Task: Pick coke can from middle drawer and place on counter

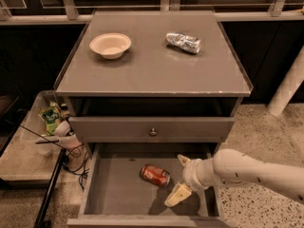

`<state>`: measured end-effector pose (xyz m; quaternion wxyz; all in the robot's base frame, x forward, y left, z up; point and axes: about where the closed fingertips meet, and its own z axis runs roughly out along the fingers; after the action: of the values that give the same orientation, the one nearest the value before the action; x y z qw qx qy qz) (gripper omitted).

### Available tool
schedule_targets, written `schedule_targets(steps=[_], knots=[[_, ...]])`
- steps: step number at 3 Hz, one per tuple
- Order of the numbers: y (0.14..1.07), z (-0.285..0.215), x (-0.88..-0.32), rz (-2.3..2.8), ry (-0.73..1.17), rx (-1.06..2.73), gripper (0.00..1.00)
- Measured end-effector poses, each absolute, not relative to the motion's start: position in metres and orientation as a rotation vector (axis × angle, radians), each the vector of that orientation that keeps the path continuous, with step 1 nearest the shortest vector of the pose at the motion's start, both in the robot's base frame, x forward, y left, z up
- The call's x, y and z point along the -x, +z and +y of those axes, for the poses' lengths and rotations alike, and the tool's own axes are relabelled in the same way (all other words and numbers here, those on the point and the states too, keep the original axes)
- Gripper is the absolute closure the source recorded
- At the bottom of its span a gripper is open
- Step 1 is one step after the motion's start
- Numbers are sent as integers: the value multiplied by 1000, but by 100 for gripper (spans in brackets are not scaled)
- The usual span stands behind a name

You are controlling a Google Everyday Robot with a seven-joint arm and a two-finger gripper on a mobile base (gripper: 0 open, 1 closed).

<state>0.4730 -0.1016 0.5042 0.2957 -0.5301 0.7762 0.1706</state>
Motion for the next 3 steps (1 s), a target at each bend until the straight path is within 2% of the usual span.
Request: schedule_targets(steps=[3], knots=[[439, -95, -504, 2021, 539, 1245, 0]])
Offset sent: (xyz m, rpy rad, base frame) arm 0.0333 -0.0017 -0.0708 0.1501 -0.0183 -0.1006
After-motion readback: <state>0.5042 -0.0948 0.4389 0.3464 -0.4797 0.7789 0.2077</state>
